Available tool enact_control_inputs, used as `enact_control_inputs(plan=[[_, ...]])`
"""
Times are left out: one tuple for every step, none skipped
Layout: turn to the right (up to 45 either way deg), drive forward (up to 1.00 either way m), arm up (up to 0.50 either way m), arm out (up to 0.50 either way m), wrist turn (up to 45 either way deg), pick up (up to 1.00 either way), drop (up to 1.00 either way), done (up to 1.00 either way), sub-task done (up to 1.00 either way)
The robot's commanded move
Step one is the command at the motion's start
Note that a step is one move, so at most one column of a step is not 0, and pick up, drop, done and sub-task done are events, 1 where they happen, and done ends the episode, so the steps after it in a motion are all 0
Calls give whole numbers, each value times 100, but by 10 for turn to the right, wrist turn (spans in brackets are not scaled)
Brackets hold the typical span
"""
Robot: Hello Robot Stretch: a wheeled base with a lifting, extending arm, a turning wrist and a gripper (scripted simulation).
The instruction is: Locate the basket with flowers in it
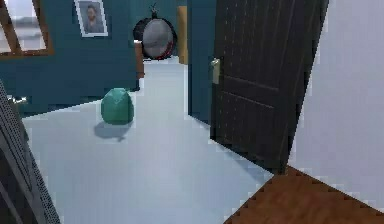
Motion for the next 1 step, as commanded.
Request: enact_control_inputs(plan=[[0,55,0,0,0,0,0,0,0]])
